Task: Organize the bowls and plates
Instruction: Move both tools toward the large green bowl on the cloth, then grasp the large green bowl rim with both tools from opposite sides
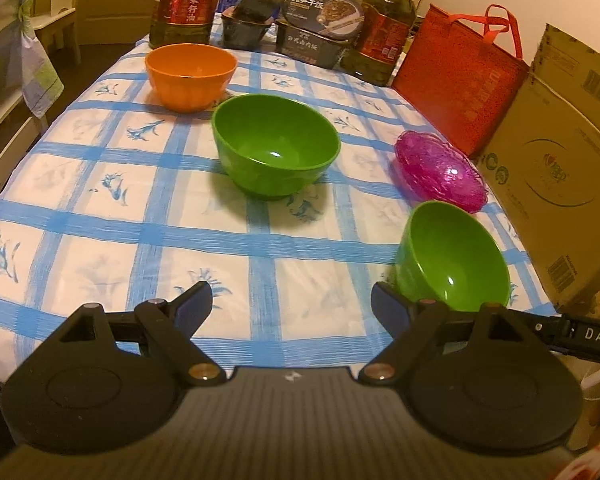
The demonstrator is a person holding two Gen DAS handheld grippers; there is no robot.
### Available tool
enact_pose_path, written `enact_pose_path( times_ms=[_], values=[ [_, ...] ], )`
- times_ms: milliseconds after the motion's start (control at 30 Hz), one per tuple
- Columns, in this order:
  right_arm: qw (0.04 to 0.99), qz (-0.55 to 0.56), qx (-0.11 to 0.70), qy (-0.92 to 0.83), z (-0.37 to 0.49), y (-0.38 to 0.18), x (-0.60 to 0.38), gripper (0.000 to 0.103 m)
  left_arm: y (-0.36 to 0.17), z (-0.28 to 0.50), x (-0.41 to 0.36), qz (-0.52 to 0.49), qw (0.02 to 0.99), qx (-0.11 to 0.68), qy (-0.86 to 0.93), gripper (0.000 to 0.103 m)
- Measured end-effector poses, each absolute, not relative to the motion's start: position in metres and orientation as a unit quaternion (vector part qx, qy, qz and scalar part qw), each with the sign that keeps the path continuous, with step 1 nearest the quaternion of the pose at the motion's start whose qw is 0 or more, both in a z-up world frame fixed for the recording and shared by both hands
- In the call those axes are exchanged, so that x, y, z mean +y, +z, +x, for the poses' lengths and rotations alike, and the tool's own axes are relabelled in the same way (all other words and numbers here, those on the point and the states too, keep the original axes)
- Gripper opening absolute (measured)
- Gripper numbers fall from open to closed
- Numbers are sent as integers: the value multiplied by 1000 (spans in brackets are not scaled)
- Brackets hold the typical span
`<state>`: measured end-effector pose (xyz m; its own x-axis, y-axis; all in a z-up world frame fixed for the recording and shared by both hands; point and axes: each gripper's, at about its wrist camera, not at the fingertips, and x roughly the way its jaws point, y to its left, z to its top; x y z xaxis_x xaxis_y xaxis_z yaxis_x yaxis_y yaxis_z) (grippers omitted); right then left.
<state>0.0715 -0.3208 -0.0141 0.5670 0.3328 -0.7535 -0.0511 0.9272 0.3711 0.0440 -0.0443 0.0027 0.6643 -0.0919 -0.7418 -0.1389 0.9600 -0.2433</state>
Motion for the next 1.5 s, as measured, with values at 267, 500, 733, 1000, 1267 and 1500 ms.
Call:
enact_pose_path(
  times_ms=[267,500,733,1000,1267,1500],
  values=[
    [872,154,451,114,75,-12,-315,65,3,46,-38,-146,901,409,18,85],
    [875,152,442,127,83,-6,-307,65,2,53,-31,-152,901,407,22,85],
    [874,149,436,153,107,-1,-288,65,6,72,-10,-152,903,400,39,85],
    [884,123,410,188,157,8,-250,65,2,109,16,-153,903,399,52,85],
    [874,106,424,213,221,-10,-209,65,-8,161,48,-185,894,403,66,76],
    [858,96,445,239,262,-30,-182,64,-18,199,60,-187,893,404,65,64]
  ],
)
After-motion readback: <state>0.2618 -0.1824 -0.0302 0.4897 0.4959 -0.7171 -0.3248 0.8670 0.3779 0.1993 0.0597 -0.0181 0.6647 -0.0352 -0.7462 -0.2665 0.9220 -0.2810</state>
